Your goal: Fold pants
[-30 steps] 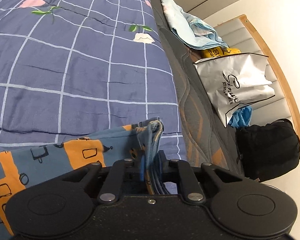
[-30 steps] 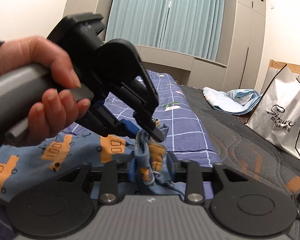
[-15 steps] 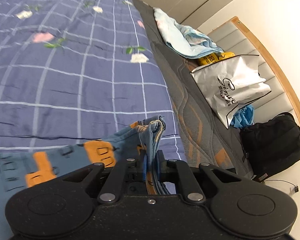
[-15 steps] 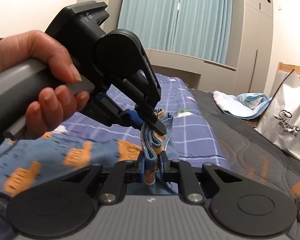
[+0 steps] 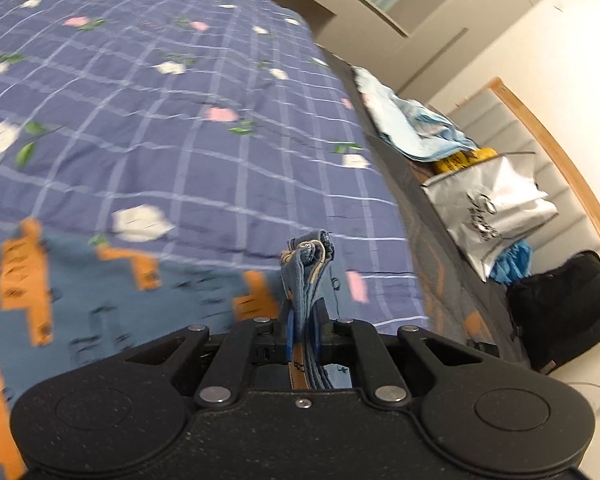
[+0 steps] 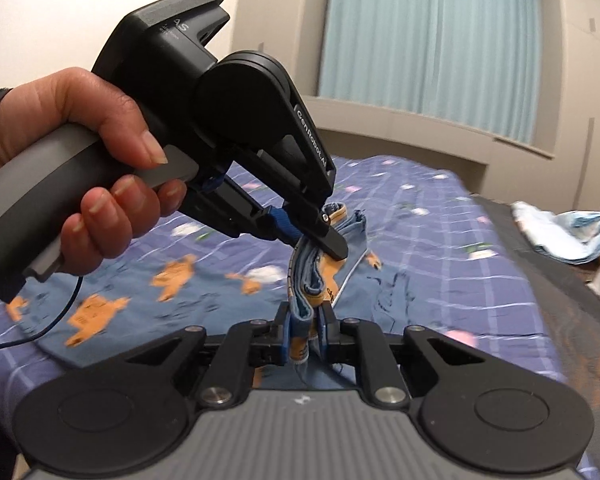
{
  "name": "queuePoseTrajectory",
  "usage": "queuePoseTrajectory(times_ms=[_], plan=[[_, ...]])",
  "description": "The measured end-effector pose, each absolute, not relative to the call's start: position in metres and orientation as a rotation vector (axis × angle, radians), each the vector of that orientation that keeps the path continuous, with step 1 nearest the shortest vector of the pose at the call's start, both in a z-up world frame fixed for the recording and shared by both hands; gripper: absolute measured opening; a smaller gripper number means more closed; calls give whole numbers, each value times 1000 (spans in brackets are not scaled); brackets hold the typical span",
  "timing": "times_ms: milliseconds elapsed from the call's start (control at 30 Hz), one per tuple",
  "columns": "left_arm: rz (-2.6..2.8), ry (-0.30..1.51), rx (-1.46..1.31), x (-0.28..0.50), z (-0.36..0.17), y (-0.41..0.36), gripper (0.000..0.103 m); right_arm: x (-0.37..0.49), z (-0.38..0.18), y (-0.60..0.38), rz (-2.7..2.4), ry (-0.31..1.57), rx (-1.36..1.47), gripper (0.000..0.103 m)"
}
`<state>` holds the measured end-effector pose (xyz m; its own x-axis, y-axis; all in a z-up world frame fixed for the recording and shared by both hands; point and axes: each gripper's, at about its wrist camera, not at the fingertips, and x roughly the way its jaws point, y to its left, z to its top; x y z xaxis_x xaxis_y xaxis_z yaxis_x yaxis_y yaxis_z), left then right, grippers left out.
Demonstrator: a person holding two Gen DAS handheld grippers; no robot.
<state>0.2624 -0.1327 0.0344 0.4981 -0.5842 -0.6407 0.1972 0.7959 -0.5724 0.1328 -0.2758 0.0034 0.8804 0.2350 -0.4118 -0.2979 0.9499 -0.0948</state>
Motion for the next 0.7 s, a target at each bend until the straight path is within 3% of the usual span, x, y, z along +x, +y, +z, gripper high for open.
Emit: queuePoseTrajectory(times_ms=[333,700], plan=[[-429,965,-577,253,-28,-90,10,136,-41,-242,348,544,-169,15],[-420,947,-580,249,-38,-90,11,141,-52,-252,338,537,-125,19]])
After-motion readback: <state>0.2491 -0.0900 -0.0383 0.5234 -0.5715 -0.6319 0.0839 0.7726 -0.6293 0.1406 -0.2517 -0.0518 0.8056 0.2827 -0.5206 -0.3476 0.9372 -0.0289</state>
